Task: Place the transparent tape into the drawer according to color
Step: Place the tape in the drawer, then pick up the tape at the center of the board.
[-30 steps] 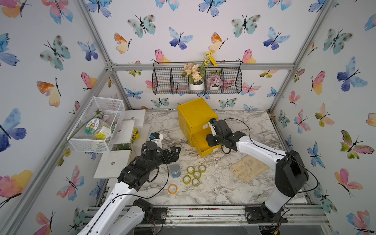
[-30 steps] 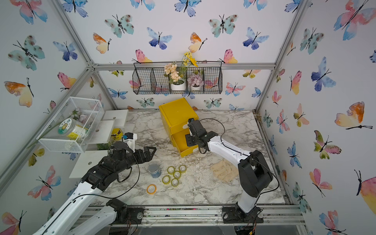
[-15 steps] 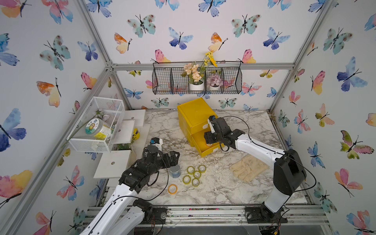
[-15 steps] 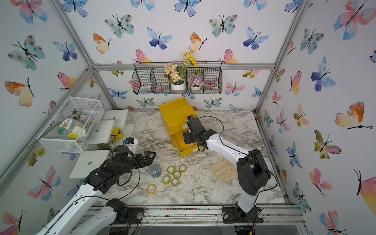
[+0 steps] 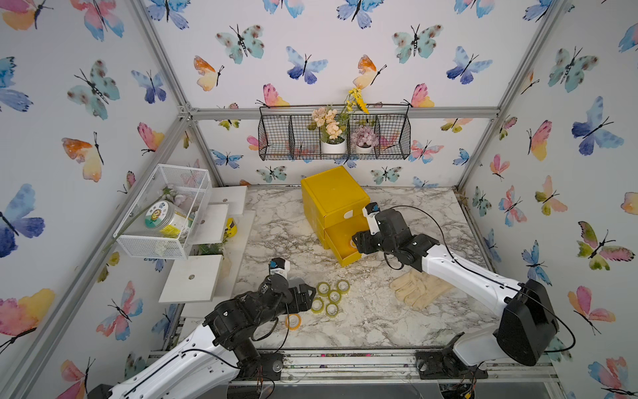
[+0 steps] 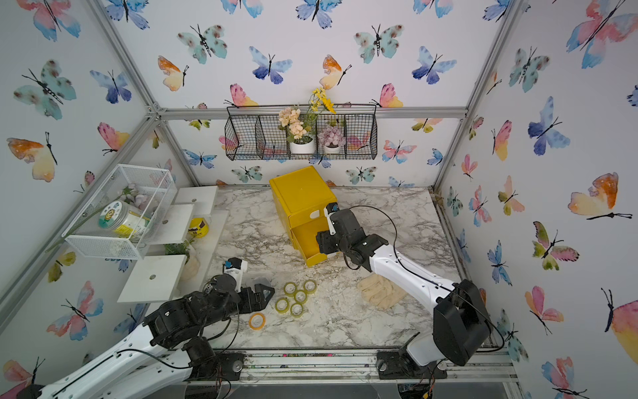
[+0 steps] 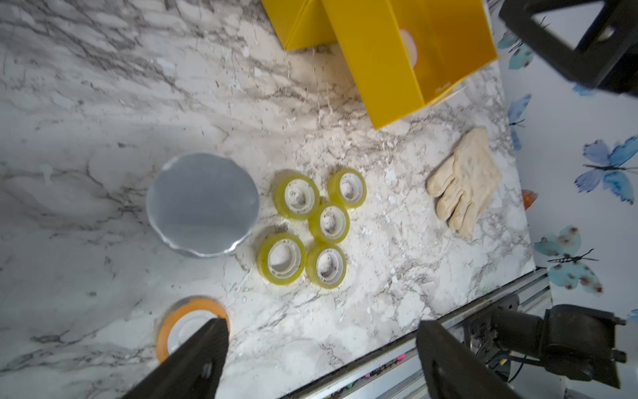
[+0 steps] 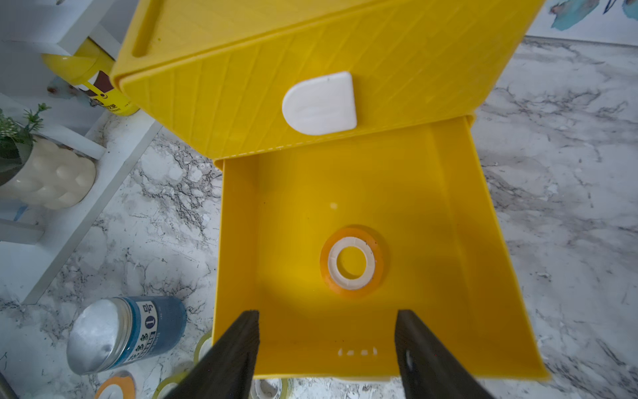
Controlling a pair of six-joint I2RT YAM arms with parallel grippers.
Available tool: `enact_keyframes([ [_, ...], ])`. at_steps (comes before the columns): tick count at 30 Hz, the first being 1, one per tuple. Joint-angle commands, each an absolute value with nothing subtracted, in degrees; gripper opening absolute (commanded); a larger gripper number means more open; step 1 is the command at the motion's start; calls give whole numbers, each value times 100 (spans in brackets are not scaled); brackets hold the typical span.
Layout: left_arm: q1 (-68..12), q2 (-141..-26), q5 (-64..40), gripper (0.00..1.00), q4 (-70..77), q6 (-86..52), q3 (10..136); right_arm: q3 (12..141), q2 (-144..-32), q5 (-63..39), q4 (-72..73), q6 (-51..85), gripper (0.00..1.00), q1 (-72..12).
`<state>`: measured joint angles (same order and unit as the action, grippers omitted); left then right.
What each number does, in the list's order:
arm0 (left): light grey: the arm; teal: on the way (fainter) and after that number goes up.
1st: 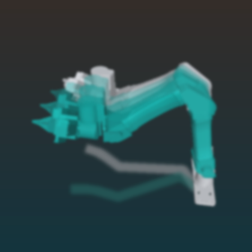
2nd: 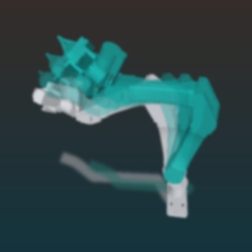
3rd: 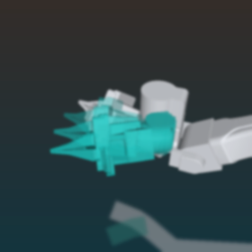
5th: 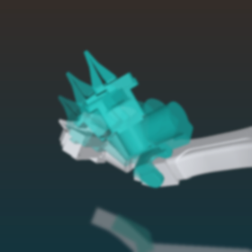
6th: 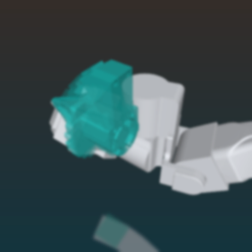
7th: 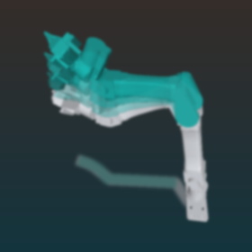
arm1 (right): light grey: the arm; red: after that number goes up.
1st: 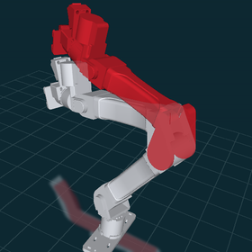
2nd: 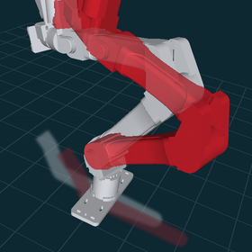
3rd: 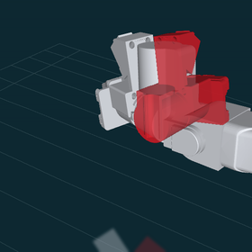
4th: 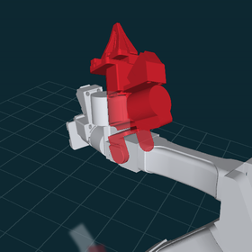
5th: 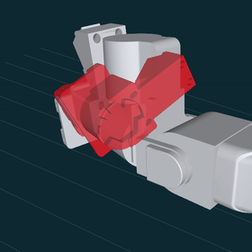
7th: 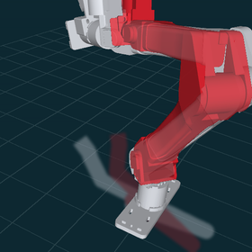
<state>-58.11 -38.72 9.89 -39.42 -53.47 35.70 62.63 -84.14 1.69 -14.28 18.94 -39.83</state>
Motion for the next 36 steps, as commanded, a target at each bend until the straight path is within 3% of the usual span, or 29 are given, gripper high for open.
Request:
enact_keyframes([
  [1,-6487,-4407,2062,87,-4826,-6520,3497,6186,-8259,79,-1273,1945,67,-4017],
  [8,-6585,-4671,1865,76,-4753,-7334,2832,6091,-8191,255,-1223,1848,67,-4014],
  [17,-5738,-4641,1108,76,-4180,-6808,2120,6137,-8261,246,-1186,1803,68,-4019],
  [27,-5718,-5815,1044,78,-4215,-6123,2602,6108,-8226,313,-1208,1791,68,-4017],
  [36,-5722,-6000,717,81,-3902,-5834,2509,6036,-8209,316,-1178,1803,68,-4016],
])
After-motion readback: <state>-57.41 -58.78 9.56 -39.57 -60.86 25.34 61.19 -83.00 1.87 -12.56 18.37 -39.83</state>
